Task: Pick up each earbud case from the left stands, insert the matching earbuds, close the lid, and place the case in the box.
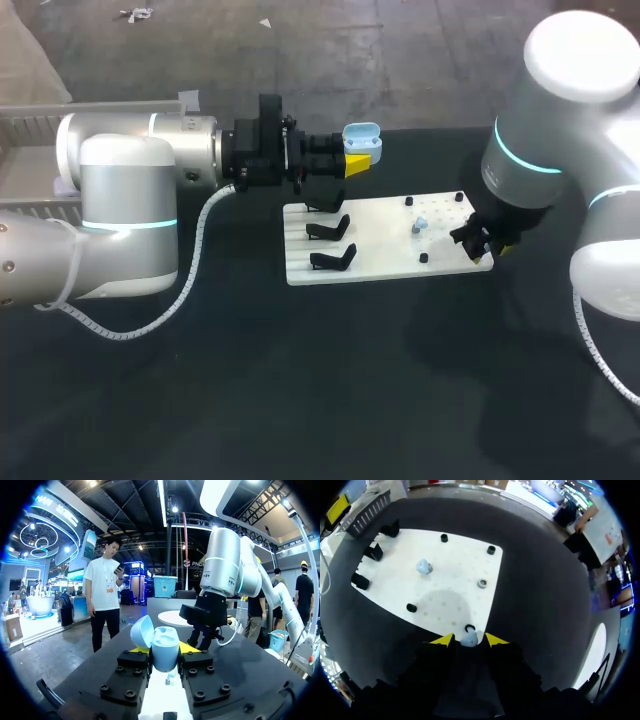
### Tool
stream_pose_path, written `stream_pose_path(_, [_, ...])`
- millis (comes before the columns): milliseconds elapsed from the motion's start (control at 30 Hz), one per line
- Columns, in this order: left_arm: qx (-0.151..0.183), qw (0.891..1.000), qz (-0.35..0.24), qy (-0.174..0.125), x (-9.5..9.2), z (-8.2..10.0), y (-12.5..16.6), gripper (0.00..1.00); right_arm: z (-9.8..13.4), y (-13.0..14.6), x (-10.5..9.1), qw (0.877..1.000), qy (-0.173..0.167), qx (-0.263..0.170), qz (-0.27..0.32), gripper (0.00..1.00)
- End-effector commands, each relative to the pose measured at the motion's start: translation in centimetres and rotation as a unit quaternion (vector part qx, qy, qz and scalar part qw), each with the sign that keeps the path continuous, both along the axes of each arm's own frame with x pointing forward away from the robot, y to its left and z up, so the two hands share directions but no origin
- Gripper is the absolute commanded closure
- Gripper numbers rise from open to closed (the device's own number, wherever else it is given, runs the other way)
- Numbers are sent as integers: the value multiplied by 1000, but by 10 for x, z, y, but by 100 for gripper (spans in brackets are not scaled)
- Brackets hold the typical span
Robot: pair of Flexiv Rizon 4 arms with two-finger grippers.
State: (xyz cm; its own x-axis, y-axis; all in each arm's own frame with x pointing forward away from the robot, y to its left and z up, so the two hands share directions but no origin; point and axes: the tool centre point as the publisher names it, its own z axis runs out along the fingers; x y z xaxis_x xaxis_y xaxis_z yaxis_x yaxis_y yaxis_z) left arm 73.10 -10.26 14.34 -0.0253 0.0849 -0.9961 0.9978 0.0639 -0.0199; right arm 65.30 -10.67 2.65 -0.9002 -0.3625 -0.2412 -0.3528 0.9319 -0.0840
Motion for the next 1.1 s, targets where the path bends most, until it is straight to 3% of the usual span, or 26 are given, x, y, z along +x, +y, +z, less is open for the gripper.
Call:
stream_pose_path(33, [-2, 1000, 2, -2, 0, -1, -1, 100, -2, 2, 3, 1000, 0, -1, -1, 65])
stream_pose_path(133, [-2, 1000, 2, -2, 0, -1, -1, 100, -1, 2, 4, 1000, -1, -1, -1, 66])
stream_pose_path(267, [-2, 1000, 2, -2, 0, -1, -1, 100, 0, 3, 4, 1000, -2, -3, -2, 76])
stream_pose_path(400, [-2, 1000, 2, -2, 0, -1, -1, 100, -2, 2, 4, 1000, 0, -2, -4, 100])
stream_pose_path(700, [-2, 1000, 2, -2, 0, -1, -1, 100, 13, 4, 0, 1000, -4, 3, -8, 100])
stream_pose_path(900, [-2, 1000, 2, -2, 0, -1, -1, 100, 53, 11, -9, 1000, -13, 13, -2, 100])
stream_pose_path(1100, [-2, 1000, 2, -2, 0, -1, -1, 100, 88, 32, -17, 1000, -5, -12, 25, 100])
